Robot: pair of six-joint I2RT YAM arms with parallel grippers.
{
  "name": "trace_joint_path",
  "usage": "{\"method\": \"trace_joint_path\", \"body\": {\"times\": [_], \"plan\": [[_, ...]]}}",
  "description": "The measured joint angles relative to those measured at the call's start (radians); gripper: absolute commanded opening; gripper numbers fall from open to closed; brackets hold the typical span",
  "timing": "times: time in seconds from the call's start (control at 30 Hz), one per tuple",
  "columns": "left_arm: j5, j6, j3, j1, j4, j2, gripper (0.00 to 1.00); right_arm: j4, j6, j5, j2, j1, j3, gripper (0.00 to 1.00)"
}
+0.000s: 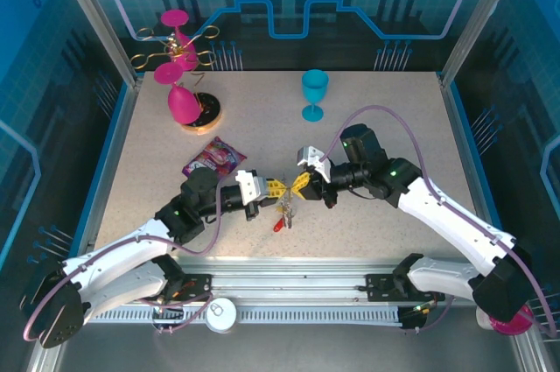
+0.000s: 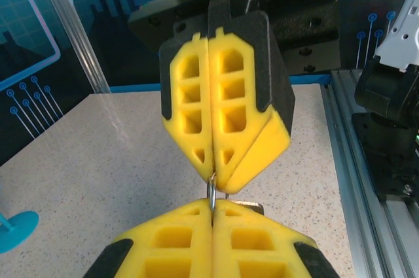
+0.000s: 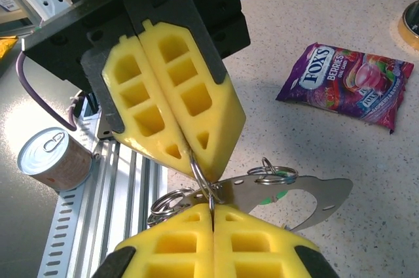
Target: Put the keys on the keyring
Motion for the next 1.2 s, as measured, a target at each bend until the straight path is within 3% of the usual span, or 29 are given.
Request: {"method": "trace_joint_path", "body": {"times": [0.23,0.33,0.43,0.57,0.83,1.2], "plan": [[0.0,-0.019,0.0,0.0,0.023,0.006,0.0,-0.002,0.025,-0.051,0.075,-0.01,0.015,0.0],[-0.001,-0.019,0.0,0.0,0.029,0.017,0.0,-0.005,0.036,-0.063,0.103,-0.012,0.026,0.05],[-0.001,-0.021,0.0,0.0,0.044,0.026,0.0,-0.004,0.055,-0.067,0.105,-0.017,0.026,0.27],[-0.001,-0.026,-0.003,-0.005,0.086,0.028,0.0,0.035,0.079,-0.061,0.091,-0.045,0.015,0.38],[0.0,-0.045,-0.031,-0.012,0.113,0.032,0.0,0.167,0.049,-0.033,-0.066,-0.066,-0.124,0.4],[0.0,-0.054,-0.031,-0.013,0.14,0.043,0.0,0.247,0.0,-0.084,-0.056,-0.063,-0.14,0.32]]}}
